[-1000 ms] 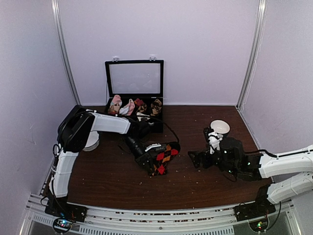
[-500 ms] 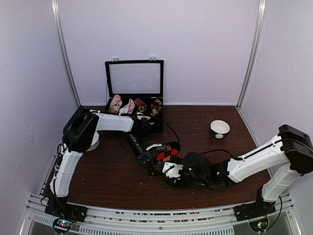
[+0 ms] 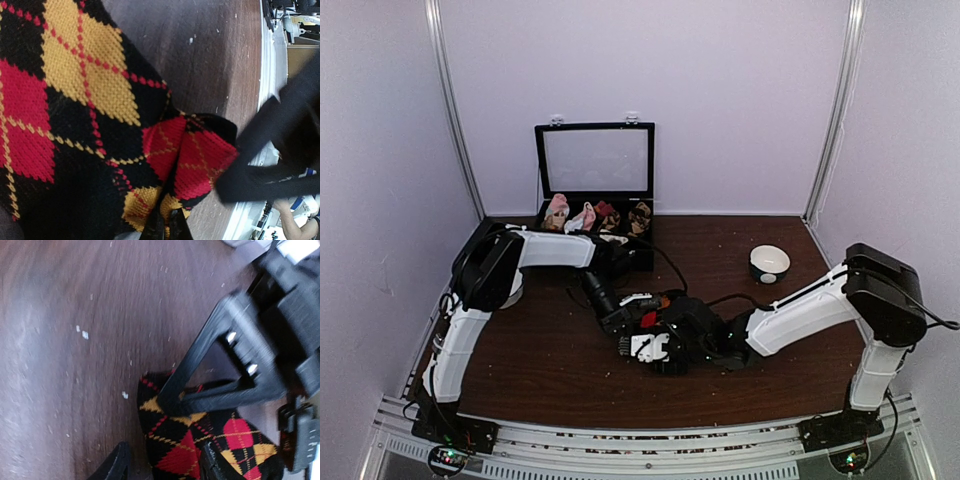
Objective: Roll the socks
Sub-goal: Roll the sock at the center of the board.
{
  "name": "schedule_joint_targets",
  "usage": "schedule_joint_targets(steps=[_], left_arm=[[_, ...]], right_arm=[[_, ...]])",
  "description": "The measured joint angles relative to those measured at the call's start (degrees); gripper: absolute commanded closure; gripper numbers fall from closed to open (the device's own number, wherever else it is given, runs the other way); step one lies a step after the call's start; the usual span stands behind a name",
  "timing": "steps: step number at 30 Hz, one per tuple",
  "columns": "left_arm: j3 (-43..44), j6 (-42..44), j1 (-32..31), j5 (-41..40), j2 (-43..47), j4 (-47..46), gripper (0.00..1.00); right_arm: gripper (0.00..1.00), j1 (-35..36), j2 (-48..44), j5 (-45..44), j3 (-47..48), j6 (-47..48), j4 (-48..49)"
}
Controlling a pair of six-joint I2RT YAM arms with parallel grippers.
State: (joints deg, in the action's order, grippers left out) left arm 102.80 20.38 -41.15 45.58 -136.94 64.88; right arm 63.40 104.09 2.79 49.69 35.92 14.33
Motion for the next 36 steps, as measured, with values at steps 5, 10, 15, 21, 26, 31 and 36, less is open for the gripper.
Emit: schedule_joint_targets(steps=[5, 10, 15, 21, 26, 31, 36], left_arm=[[0.2, 0.0, 0.0, -0.4, 0.0, 0.2, 1.0], [1.8, 0.1, 0.0, -1.8, -0.4, 1.4, 0.86], [1.8, 1.0, 0.5, -2.5, 0.5, 1.0, 0.7], [-8.8, 1.2, 4.2, -5.2, 9.7, -8.1, 0.64], [-20.0, 2.5, 8.2, -5.2, 21.4, -16.5, 0.63], [-30.1, 7.6, 7.5, -2.9, 31.5, -23.1, 0.63], [-34.0, 13.6, 3.9, -5.0, 32.9, -26.3, 0.63]], right_arm=[[0.61, -1.9, 2.1, 1.8, 1.0, 0.2, -1.4], [0.87, -2.9, 3.7, 2.7, 2.7, 0.1, -1.8], [1.0, -4.2, 4.5, 5.5, 4.5, -1.9, -4.6], [1.0, -5.9, 4.3, 10.7, 4.2, -9.2, -4.9], [1.0, -7.9, 4.2, 15.9, 4.2, -17.4, -5.1], [1.0, -11.3, 5.4, 23.5, 5.3, -27.9, -6.1], [1.0, -15.4, 8.4, 33.3, 7.5, -39.0, -6.2]])
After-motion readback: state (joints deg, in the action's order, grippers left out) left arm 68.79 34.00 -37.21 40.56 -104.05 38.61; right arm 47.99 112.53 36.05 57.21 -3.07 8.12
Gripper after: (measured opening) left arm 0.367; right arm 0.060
